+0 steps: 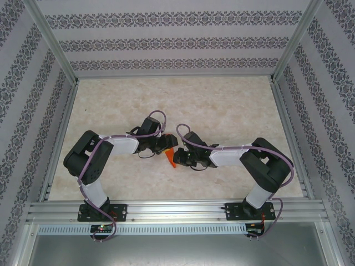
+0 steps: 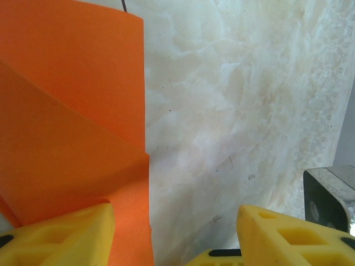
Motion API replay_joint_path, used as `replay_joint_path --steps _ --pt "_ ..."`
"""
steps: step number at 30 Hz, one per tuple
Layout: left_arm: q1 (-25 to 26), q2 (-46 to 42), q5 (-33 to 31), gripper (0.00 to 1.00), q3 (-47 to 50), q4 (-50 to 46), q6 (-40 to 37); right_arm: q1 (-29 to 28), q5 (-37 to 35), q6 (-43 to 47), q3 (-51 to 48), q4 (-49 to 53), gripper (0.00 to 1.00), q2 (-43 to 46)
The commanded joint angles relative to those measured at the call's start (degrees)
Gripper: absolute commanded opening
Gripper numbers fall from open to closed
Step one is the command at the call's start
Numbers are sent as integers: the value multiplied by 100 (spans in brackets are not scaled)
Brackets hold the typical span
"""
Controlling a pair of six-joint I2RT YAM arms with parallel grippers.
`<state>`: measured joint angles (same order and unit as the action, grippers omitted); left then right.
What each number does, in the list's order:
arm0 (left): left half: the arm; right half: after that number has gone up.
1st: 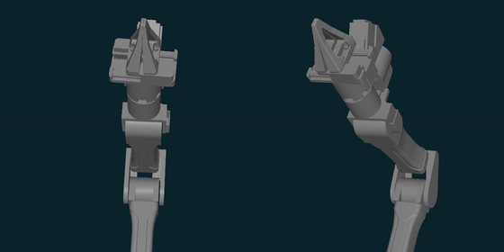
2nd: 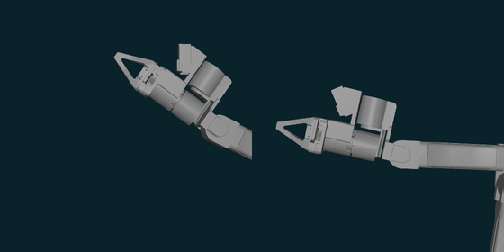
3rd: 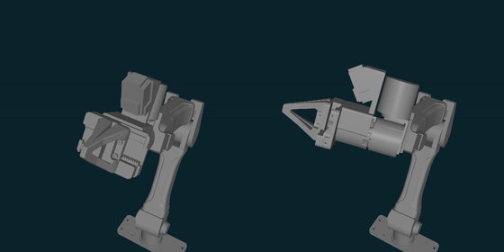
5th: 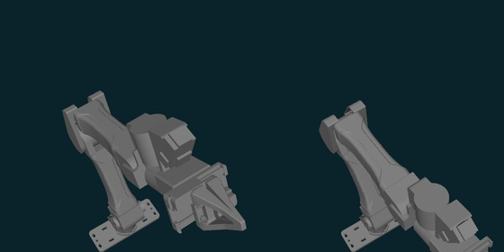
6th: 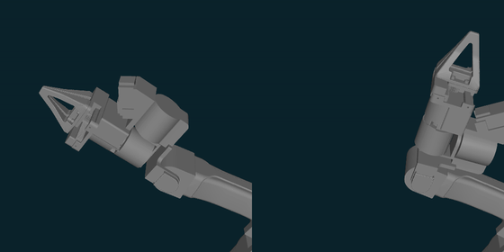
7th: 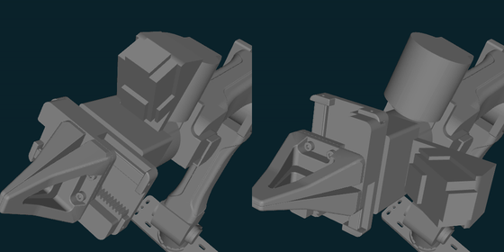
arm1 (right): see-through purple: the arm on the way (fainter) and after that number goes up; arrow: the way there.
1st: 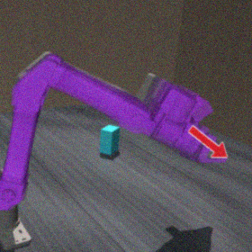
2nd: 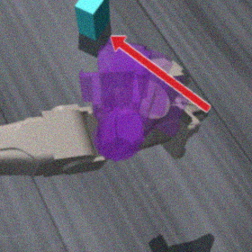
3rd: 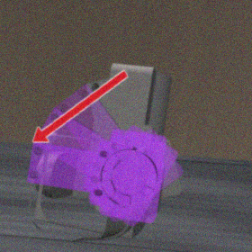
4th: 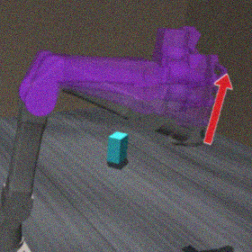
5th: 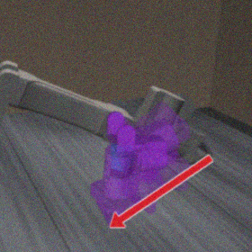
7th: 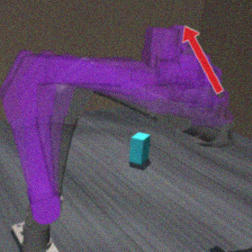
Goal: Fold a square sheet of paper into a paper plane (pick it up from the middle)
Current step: Fold the wing for the fifth time at the center of the table.
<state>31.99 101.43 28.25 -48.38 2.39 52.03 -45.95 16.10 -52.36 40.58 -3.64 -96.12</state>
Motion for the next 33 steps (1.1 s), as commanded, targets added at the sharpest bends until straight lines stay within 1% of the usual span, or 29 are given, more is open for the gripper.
replay_joint_path --steps 1,4,12,16,18,19,21,23,27,33 --pt "-59 108 -5 61 173 -121 -105 -77 53 90 143 54 19 118" --pt "-53 62 -4 61 189 -123 -99 -88 9 64 150 55 22 183" --pt "-60 -122 71 62 179 -59 -14 -166 6 68 282 -12 22 80" --pt "-54 -194 79 62 180 -45 35 -212 -15 160 426 131 17 -53" --pt "-60 -227 89 62 172 -49 53 -234 -93 214 476 276 12 -91" --pt "-59 -237 88 62 171 -47 53 -254 -141 257 486 334 12 -97" --pt "-60 -264 76 62 171 -61 70 -270 -192 337 533 463 13 -102" --pt "-61 -256 69 62 169 -57 79 -284 -246 384 560 566 17 -96" --pt "-56 -268 85 63 179 -47 91 -297 -476 409 576 736 19 23" --pt "-58 -323 85 63 190 -55 112 -387 -799 712 667 996 17 140"
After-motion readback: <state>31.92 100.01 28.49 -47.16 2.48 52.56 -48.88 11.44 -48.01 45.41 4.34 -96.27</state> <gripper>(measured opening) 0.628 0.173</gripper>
